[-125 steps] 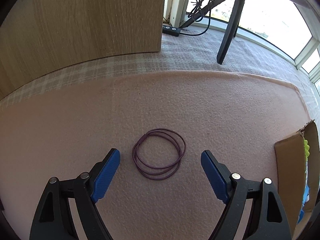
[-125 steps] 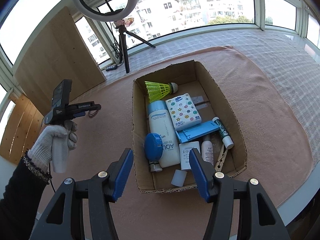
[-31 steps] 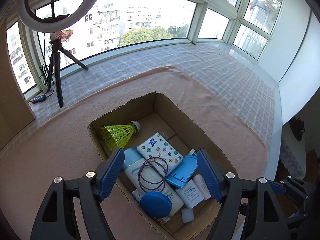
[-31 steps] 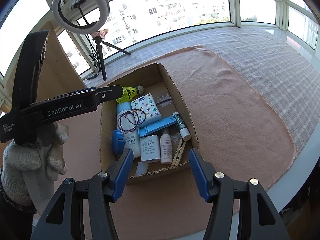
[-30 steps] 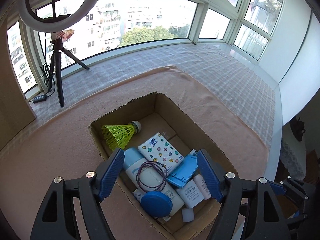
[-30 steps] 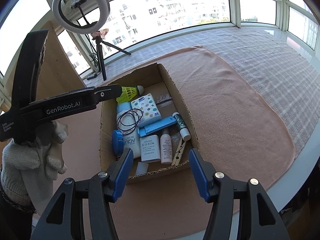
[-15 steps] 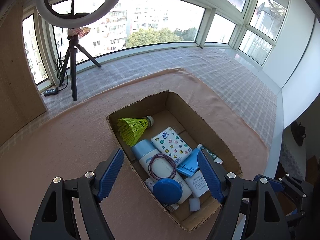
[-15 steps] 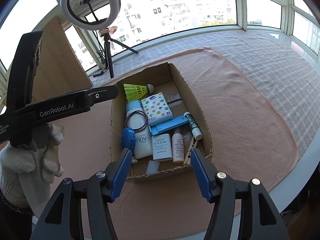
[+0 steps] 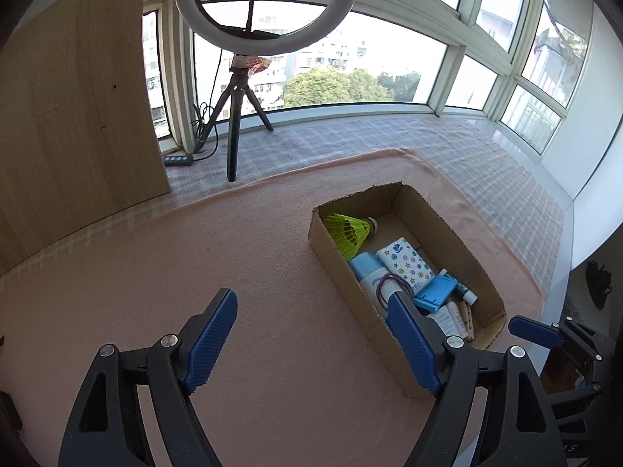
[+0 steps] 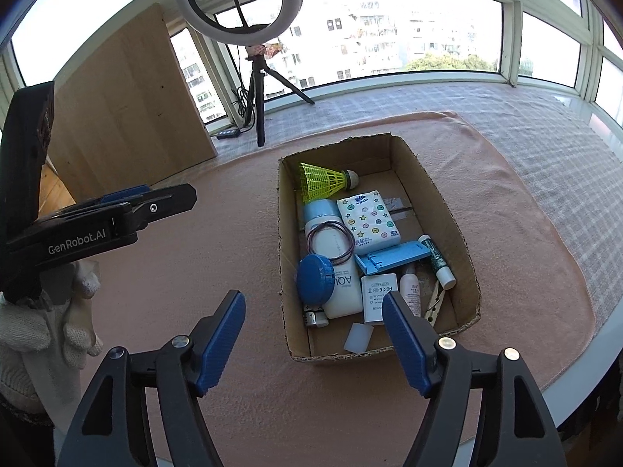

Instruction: Organize objects

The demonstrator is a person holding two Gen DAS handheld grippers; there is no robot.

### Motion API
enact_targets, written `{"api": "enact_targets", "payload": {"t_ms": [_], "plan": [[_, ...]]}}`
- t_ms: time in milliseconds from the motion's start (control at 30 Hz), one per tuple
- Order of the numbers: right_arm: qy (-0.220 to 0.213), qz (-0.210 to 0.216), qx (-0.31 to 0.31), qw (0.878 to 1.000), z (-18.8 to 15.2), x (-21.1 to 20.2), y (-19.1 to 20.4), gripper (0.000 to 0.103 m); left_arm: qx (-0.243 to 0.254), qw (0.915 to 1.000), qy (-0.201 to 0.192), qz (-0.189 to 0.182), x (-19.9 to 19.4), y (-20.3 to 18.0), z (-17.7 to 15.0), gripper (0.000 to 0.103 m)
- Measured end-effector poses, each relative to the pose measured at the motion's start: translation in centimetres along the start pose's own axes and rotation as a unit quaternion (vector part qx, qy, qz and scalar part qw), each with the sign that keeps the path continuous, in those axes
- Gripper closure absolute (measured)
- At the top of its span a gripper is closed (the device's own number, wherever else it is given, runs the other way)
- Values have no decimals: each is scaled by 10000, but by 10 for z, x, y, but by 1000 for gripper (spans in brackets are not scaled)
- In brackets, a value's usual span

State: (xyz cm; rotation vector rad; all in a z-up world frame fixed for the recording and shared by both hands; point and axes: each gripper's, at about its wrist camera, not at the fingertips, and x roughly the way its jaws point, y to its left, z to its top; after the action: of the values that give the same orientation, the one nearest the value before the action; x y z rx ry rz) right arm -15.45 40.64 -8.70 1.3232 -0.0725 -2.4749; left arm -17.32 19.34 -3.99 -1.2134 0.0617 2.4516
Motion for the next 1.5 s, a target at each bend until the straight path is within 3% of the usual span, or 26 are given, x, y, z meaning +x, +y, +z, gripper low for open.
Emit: {"api": "enact_targets", "payload": {"t_ms": [300,800,1167,1500], "plan": [[-133,-34,-530,9985,11,7,49,25,-376,9977,-207,517,-43,56,-29,19],[-241,-94,-1208,9923,9,21,120,24,-1052,9879,-330,1095,-90,120,-81,17],[-281,86,-1552,9875,-1,25,163,24,-1446,9792,-259,1400,-109,151,-118,17],[-369,127,-1764,9835,-11,19,188,24,-1533,9764,-251,1497,-122,154,-135,17]]}}
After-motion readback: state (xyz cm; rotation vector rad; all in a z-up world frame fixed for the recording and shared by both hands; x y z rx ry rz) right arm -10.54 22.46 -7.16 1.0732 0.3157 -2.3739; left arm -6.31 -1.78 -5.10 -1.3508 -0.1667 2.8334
